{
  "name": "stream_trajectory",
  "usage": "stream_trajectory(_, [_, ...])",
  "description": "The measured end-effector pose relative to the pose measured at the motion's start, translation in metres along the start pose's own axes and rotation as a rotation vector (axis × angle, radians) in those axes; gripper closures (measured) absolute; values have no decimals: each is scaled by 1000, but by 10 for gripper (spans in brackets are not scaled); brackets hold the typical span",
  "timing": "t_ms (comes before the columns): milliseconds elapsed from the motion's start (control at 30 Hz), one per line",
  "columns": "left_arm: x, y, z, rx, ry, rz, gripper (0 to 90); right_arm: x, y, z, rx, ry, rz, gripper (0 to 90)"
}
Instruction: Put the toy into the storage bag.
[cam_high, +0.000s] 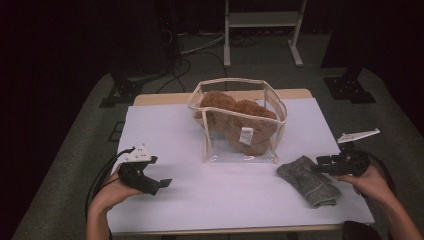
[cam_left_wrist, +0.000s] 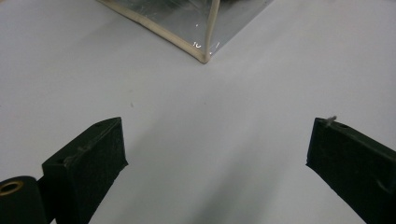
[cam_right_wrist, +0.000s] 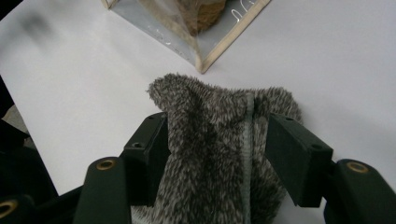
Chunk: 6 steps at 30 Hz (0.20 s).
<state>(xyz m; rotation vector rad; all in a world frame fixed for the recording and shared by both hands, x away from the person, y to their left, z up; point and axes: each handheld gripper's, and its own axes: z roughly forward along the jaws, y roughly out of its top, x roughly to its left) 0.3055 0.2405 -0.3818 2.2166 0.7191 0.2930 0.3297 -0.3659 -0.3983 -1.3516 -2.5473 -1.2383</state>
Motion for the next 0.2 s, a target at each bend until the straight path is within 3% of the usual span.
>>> stream_trajectory(200, [-1, 2, 2, -3, 1, -1, 36, 3, -5, -1, -3, 5, -5, 382])
